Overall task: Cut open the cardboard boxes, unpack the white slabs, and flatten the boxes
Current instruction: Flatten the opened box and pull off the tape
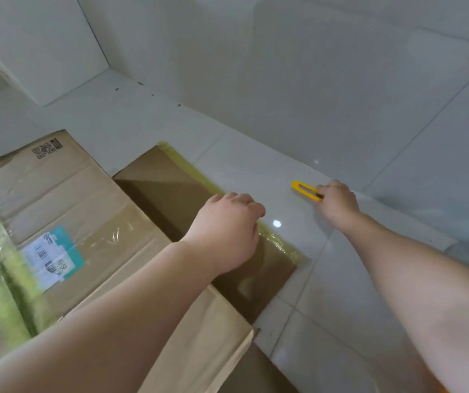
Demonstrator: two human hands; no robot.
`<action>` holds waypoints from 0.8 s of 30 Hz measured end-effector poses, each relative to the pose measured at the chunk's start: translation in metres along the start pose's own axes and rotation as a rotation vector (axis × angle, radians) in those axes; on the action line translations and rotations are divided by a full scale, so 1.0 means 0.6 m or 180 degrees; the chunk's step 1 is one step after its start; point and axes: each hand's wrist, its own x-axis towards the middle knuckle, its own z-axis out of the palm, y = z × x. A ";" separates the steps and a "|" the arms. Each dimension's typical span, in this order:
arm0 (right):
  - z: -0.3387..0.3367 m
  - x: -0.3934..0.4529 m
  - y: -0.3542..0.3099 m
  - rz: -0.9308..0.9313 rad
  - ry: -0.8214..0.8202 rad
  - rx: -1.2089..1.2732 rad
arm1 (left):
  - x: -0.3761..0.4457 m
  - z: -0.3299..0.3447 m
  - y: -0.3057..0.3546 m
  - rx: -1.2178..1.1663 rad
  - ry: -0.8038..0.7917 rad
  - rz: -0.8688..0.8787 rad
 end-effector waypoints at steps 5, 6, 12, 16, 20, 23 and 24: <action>0.027 0.036 -0.004 0.0169 -0.0099 0.0304 | -0.013 -0.005 -0.012 -0.0087 0.0084 -0.0083; 0.034 0.034 -0.006 0.0144 -0.0163 0.0318 | -0.019 -0.008 -0.017 -0.0065 0.0061 -0.0068; 0.010 0.012 -0.032 0.0016 -0.0385 0.0111 | -0.038 -0.046 -0.063 0.0249 -0.0117 -0.0024; -0.067 -0.011 -0.150 -0.0583 -0.0189 0.0344 | -0.076 -0.087 -0.100 0.0251 -0.0173 -0.0234; -0.147 -0.111 -0.346 -0.2007 0.0071 0.0517 | -0.163 -0.133 -0.161 0.0248 -0.0142 -0.0568; -0.168 -0.221 -0.476 -0.2799 -0.0061 0.0302 | -0.252 -0.156 -0.219 0.0237 -0.0103 -0.0772; -0.167 -0.257 -0.509 -0.2956 -0.0124 0.0195 | -0.281 -0.159 -0.235 0.0259 -0.0171 -0.0771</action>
